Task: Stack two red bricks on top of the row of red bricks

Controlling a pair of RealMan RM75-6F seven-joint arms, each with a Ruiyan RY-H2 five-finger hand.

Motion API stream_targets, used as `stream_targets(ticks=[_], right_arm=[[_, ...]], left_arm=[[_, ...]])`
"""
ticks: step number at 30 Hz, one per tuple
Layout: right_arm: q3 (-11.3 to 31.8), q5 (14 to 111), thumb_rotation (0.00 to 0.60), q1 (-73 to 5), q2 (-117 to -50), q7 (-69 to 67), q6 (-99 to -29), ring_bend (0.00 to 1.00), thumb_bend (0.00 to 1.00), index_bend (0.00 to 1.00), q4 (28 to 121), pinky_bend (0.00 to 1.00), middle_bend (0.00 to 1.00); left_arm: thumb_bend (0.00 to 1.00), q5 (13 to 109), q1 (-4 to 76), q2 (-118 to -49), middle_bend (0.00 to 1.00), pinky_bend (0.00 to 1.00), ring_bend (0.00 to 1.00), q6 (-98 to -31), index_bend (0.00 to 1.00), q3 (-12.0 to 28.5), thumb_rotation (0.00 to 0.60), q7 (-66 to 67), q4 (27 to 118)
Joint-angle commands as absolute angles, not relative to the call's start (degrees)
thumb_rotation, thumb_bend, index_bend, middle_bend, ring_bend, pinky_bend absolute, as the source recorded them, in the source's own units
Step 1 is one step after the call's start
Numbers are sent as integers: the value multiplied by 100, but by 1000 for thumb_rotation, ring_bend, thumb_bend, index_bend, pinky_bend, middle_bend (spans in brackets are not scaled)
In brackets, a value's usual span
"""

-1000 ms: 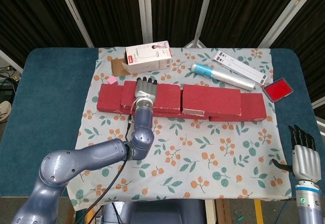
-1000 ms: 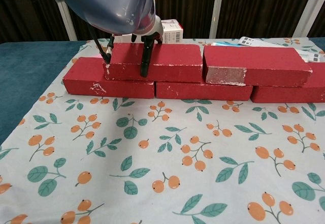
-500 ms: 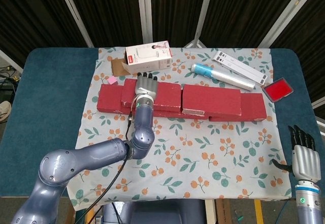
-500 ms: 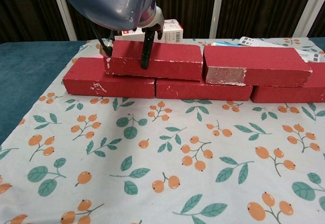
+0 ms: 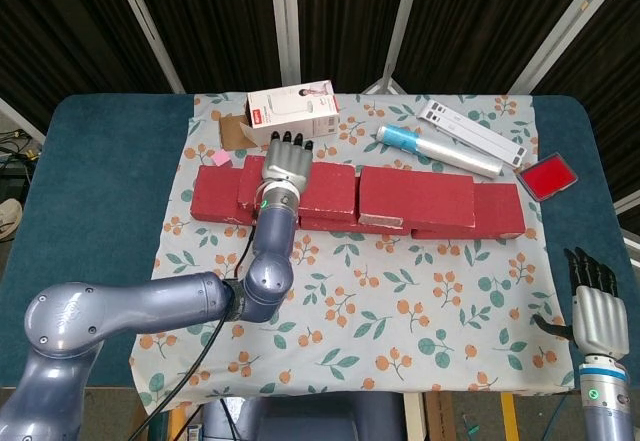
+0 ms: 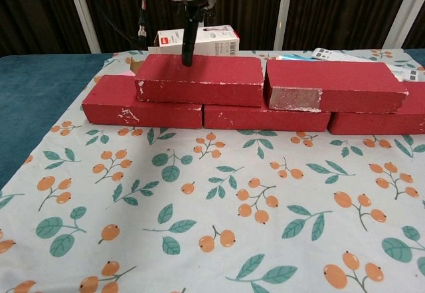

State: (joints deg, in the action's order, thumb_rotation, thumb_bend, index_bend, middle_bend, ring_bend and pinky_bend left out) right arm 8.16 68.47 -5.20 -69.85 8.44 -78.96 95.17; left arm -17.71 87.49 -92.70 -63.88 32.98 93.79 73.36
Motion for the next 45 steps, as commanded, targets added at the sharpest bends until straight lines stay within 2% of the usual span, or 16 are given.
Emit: stream_targets(ticks=[1,8,15,20,30,34,45], right_arm=[[817,6875,600,-513,-6992,830,-7927,0,20,0,9525,0,0],[836,6911,600,-484,-7012,812,-8032,0,19,0,9535,0,0],[825,6936,600,-485,-7035,843,-8049,0,19,0,9547,0,0],[823,6954,600,-472,-7063,873,-8101,0,19,0,9571,0,0],[820,6930,600,-481,-7093,933,-8087,0,19,0,9572,0,0],[828,6922,600,-481,-7093,920,-8085,0,19,0,9563,0,0],[838,6910,600,-479,-7094,874,-8070,0,19,0,9546,0,0]], left_arm=[[0,-1923,8614,-8872,0,94,0,-6895,0,3300,600,9475,7797],[0,-1476,8192,-8539,96,104,0,-7232,25,3142,600,8895,8133],[0,-1151,7393,-8112,118,104,0,-6613,96,2868,600,8221,8517],[0,-1041,7098,-7968,133,104,0,-6286,124,2588,600,8041,8577],[0,-889,7083,-8190,144,104,0,-5913,155,2226,600,7884,8302],[0,-898,7157,-8404,145,104,0,-5785,206,2092,600,7863,8084],[0,-901,7394,-8748,144,103,0,-5804,216,1964,600,7865,7770]])
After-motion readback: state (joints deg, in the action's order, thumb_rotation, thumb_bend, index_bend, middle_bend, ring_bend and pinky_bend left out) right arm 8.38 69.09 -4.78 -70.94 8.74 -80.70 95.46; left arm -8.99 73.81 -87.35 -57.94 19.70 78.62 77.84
